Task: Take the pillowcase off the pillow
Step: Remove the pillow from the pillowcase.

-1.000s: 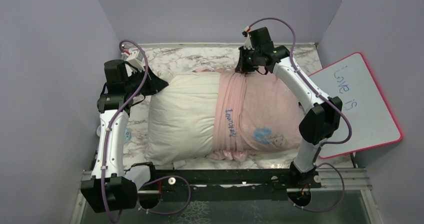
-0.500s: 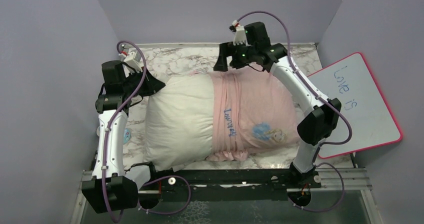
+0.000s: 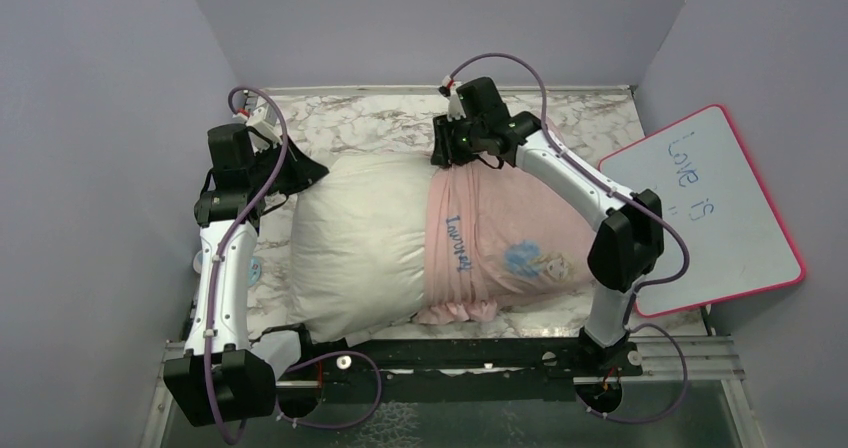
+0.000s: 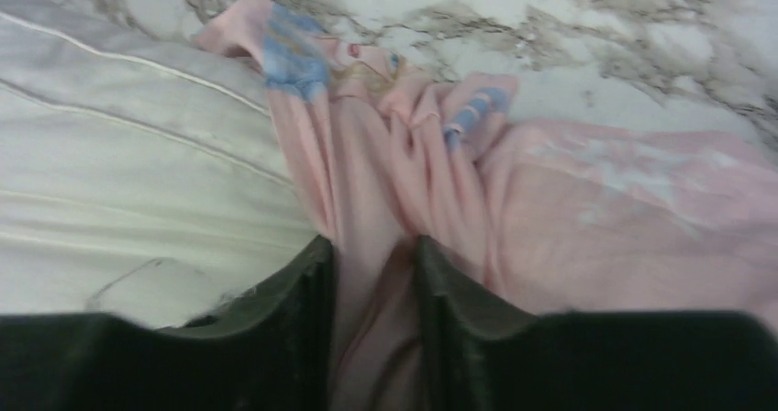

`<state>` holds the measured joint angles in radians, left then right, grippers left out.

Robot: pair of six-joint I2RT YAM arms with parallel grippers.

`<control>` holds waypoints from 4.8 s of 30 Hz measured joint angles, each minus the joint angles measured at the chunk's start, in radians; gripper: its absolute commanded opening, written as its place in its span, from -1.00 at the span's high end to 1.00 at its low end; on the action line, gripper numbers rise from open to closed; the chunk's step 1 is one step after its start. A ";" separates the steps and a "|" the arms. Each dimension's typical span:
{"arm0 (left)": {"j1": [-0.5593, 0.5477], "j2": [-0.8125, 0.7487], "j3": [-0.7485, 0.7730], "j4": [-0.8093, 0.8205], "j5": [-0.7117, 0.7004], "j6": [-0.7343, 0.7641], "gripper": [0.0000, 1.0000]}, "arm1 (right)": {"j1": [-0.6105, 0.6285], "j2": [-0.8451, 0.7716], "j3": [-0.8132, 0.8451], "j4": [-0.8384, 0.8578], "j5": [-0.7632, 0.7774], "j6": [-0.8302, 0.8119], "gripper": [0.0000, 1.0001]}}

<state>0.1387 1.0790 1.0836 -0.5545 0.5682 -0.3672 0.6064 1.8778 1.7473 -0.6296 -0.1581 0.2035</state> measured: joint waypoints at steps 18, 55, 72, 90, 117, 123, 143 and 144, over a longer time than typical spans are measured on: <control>-0.011 -0.003 -0.002 0.015 -0.025 -0.035 1.00 | -0.138 -0.178 -0.138 0.024 0.006 0.080 -0.53; -0.151 0.226 0.316 0.119 -0.092 -0.104 -0.63 | 0.104 -0.409 -0.444 0.103 -0.366 0.171 -0.57; -0.322 -0.372 -0.320 0.050 -0.022 -0.142 -0.60 | 0.125 -0.300 -0.374 0.119 0.180 0.285 -0.44; -0.341 -0.344 -0.576 0.128 -0.105 -0.375 -0.32 | 0.365 -0.976 -1.195 0.415 0.013 0.727 -0.63; -0.400 -0.322 -0.654 0.311 -0.143 -0.433 1.00 | 0.539 -0.485 -0.982 0.724 0.682 0.999 0.94; -0.404 -0.322 -0.643 0.322 -0.162 -0.414 1.00 | 0.539 -0.632 -0.979 0.515 0.726 0.848 0.95; -0.466 -0.328 -0.588 0.317 -0.188 -0.431 -0.32 | 0.530 -0.814 -0.999 0.301 0.727 0.664 0.95; -0.496 -0.342 -0.589 0.315 -0.208 -0.459 -0.32 | 0.530 -0.808 -0.998 0.305 0.723 0.658 0.95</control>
<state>-0.3569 0.7368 0.4946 -0.2394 0.3607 -0.8265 1.1366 1.0702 0.7490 -0.3248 0.5644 0.8619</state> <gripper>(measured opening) 0.656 0.045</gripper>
